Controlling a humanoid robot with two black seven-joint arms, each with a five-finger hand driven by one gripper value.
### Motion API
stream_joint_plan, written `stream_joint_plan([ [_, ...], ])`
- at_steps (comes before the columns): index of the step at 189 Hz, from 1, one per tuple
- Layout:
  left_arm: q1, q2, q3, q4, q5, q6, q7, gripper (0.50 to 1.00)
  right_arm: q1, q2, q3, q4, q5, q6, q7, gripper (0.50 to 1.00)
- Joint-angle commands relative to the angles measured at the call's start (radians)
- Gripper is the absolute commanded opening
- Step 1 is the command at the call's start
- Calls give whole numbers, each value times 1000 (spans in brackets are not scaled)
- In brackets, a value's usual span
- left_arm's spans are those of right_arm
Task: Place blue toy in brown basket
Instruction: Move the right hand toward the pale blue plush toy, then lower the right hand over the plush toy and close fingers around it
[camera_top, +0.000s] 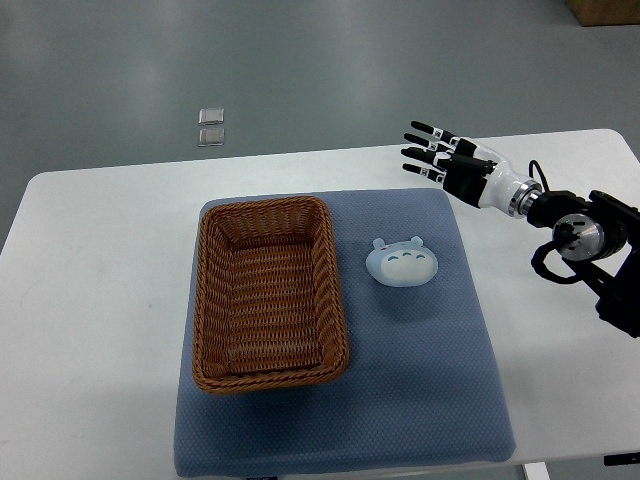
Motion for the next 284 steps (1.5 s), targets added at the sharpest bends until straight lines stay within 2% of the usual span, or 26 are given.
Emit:
stream_joint_plan([
  [1, 2, 0, -2, 2, 0, 0, -2, 1000, 0, -1, -8, 1, -6, 2, 0, 919],
  [38, 4, 0, -10, -4, 0, 1, -6, 1000, 5, -9, -34, 9, -49, 10, -2, 917],
  [79, -10, 0, 1, 5, 0, 1, -6, 1000, 29, -50, -34, 44, -276, 31, 3, 915],
  [113, -10, 0, 1, 0, 0, 3, -6, 1000, 61, -93, -34, 84, -512, 96, 57, 915],
  [174, -10, 0, 2, 2, 0, 3, -6, 1000, 97, -173, -106, 232, -1041, 122, 132, 915],
  [207, -10, 0, 1, 2, 0, 1, -6, 1000, 143, -213, -205, 325, -1150, 143, 141, 915],
  [256, -10, 0, 2, 2, 0, 3, -6, 1000, 170, -205, -248, 331, -1202, 140, 141, 915],
  [284, -10, 0, 2, 2, 0, 3, -6, 1000, 164, -191, -313, 318, -1241, 100, 138, 915],
])
